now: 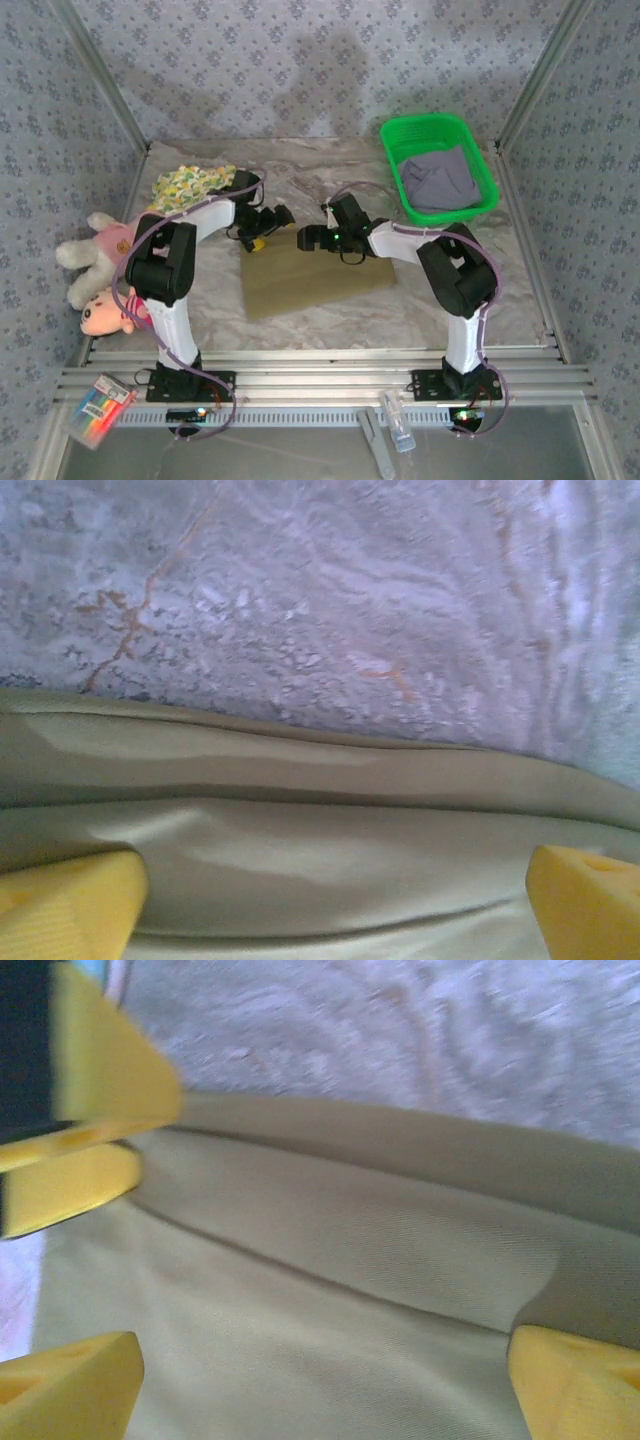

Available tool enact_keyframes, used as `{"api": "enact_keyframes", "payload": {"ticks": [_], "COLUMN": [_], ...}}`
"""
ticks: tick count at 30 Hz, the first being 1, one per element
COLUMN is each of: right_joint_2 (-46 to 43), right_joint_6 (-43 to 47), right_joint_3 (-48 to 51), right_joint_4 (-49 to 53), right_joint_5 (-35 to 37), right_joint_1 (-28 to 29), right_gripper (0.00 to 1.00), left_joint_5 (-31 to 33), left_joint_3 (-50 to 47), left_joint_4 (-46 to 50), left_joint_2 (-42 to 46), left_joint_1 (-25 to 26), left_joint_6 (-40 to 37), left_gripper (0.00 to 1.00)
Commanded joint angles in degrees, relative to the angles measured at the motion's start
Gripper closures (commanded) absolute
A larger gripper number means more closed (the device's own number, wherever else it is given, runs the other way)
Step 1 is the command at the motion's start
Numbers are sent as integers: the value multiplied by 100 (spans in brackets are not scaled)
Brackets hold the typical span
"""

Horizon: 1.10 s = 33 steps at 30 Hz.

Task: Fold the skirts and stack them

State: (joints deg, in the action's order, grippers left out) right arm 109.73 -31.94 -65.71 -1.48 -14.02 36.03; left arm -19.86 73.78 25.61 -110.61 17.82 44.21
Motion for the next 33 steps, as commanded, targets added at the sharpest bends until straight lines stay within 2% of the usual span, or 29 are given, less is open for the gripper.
{"api": "enact_keyframes", "payload": {"ticks": [1,10,16,19,22,27,31,33], "right_joint_2": [-49,-582,-985,-1217,-1537,-2276,-2562,-2563], "right_joint_6": [-165,-545,-534,-456,-81,-325,-366,-365], "right_joint_3": [252,1142,1469,1508,1443,1709,2075,2024], "right_joint_4": [-175,-177,-46,-11,172,640,446,833], "right_joint_5": [788,1493,1517,1247,996,1292,376,263], "right_joint_1": [-210,-657,-1038,-1176,-1164,-1221,-1235,-1135], "right_gripper": [5,5,5,5,4,3,4,3], "left_joint_5": [390,803,823,703,360,286,237,161], "left_joint_3": [-130,-272,62,331,499,627,205,-160], "left_joint_4": [59,72,300,542,658,971,971,914], "left_joint_2": [-202,-565,-562,-462,-165,585,1202,1526], "left_joint_1": [-15,-86,-87,-86,-80,-25,141,329], "left_joint_6": [-49,-498,-824,-926,-872,-686,-359,-126], "left_gripper": [0,0,0,0,0,0,0,0]}}
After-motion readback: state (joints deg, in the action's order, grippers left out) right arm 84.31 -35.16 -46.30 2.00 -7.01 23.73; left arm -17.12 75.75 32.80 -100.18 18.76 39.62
